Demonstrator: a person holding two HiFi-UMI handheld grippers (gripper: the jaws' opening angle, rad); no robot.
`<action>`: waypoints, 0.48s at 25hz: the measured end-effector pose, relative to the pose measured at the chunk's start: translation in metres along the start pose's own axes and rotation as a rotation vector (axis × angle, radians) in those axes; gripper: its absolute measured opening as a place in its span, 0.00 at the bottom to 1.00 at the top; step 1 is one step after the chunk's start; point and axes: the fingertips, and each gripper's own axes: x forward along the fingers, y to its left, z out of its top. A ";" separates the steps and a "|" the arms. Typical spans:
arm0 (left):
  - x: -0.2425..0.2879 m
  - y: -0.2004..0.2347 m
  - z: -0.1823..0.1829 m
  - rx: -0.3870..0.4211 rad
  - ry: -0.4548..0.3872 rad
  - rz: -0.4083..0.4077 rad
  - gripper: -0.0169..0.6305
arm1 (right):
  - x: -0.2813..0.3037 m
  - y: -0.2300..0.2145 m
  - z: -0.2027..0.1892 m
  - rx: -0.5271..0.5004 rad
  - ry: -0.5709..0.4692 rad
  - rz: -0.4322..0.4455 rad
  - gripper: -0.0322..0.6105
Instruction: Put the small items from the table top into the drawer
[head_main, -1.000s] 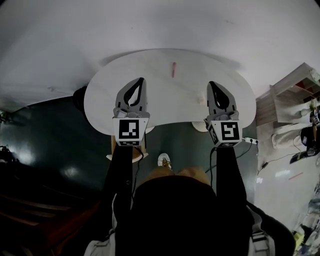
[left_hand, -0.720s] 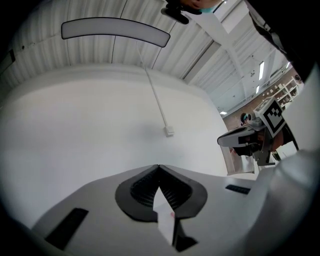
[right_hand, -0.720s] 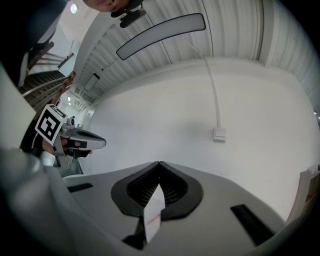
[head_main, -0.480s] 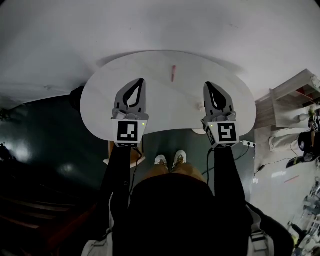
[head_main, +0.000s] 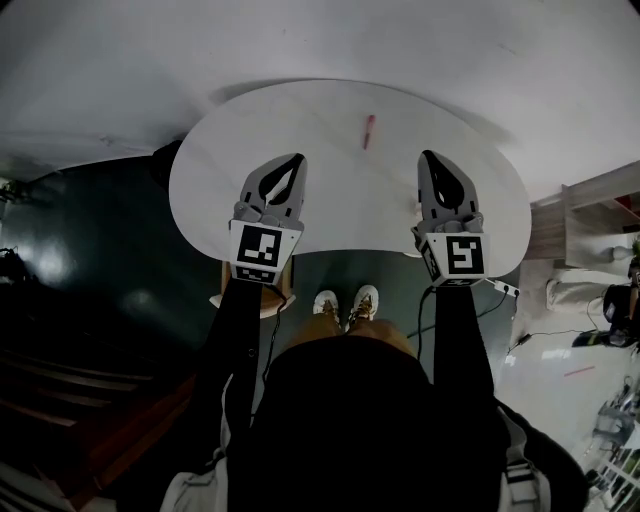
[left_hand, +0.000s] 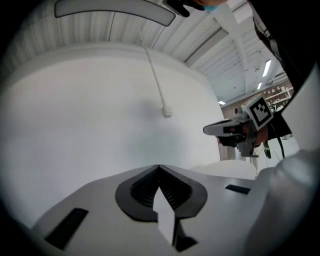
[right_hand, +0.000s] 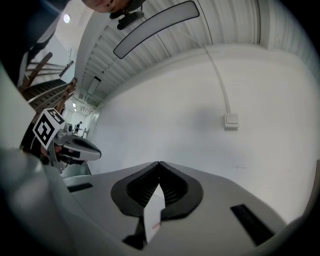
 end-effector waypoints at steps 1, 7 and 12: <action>0.002 0.000 -0.013 0.011 0.037 -0.011 0.05 | 0.002 0.001 -0.003 0.001 0.005 0.005 0.09; 0.002 0.001 -0.105 0.010 0.317 -0.123 0.24 | 0.002 0.005 -0.019 -0.014 0.037 0.032 0.09; 0.000 -0.004 -0.188 -0.019 0.568 -0.218 0.40 | 0.001 0.002 -0.032 -0.020 0.065 0.039 0.09</action>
